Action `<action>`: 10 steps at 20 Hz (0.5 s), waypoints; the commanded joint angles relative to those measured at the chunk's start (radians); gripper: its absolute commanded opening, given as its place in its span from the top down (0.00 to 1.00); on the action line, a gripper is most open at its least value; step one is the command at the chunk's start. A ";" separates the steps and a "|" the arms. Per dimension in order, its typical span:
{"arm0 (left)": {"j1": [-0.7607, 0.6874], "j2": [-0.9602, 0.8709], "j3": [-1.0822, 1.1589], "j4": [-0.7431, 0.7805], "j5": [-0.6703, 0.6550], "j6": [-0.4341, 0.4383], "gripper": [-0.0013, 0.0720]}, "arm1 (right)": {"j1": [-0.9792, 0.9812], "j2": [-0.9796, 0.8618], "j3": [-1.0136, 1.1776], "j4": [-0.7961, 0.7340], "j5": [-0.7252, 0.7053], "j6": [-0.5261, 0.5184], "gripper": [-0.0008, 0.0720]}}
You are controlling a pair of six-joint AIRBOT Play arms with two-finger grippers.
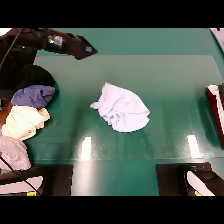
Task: Fold the shirts.
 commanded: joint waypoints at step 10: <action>-0.010 0.222 -0.821 -0.005 0.026 -0.091 0.25 | 0.001 -0.095 0.000 0.003 0.177 0.000 0.97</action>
